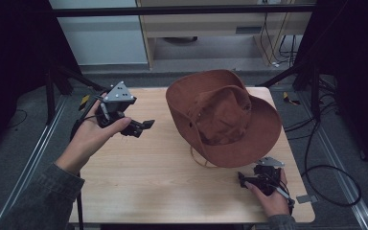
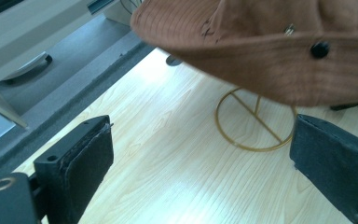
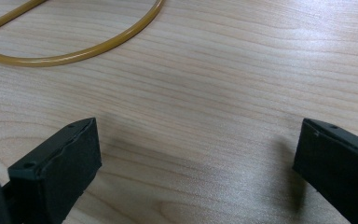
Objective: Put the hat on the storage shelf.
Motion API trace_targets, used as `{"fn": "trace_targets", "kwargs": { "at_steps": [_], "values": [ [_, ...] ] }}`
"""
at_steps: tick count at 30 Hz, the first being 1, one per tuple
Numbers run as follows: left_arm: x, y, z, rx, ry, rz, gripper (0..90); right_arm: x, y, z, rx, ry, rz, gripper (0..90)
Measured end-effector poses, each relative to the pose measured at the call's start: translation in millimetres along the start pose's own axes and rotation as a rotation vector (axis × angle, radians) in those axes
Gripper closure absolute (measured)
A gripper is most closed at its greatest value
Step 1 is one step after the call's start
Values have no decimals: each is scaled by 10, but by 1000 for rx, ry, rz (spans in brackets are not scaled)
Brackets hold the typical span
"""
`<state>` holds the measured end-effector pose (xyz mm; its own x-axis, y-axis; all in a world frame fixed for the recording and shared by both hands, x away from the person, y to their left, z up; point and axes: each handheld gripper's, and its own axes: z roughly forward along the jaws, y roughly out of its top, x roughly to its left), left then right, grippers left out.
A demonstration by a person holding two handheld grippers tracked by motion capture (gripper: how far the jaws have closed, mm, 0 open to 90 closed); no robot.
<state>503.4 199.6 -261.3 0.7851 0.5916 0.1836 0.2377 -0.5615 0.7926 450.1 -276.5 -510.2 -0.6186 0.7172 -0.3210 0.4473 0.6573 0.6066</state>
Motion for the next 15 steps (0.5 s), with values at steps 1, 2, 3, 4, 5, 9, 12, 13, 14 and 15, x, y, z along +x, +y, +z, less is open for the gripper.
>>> {"fn": "trace_targets", "kwargs": {
  "at_steps": [1,2,3,4,5,9,12,13,14,15],
  "values": [
    [24,-77,11,-1,6,-10,59,0,0,0,0,0,1,7],
    [32,-107,19,-4,5,-18,60,-1,0,1,-2,1,-2,7],
    [46,-149,33,-4,-1,-26,62,-1,0,2,-2,1,-2,7],
    [68,-193,46,-2,-13,-37,63,-1,0,2,-2,1,-2,7],
    [94,-238,61,-2,-13,-49,64,-1,0,2,-3,1,-2,7],
    [191,-419,127,22,11,-67,74,-1,0,0,-2,1,-2,7],
    [232,-524,169,25,10,-91,74,-1,0,0,-2,1,-2,7],
    [240,-560,184,28,10,-97,74,0,-1,-2,0,0,-1,7],
    [245,-597,200,29,11,-101,74,-2,-1,1,-3,1,-3,7],
    [247,-633,216,32,11,-104,74,-2,0,0,-3,2,-3,7]
  ]
}}
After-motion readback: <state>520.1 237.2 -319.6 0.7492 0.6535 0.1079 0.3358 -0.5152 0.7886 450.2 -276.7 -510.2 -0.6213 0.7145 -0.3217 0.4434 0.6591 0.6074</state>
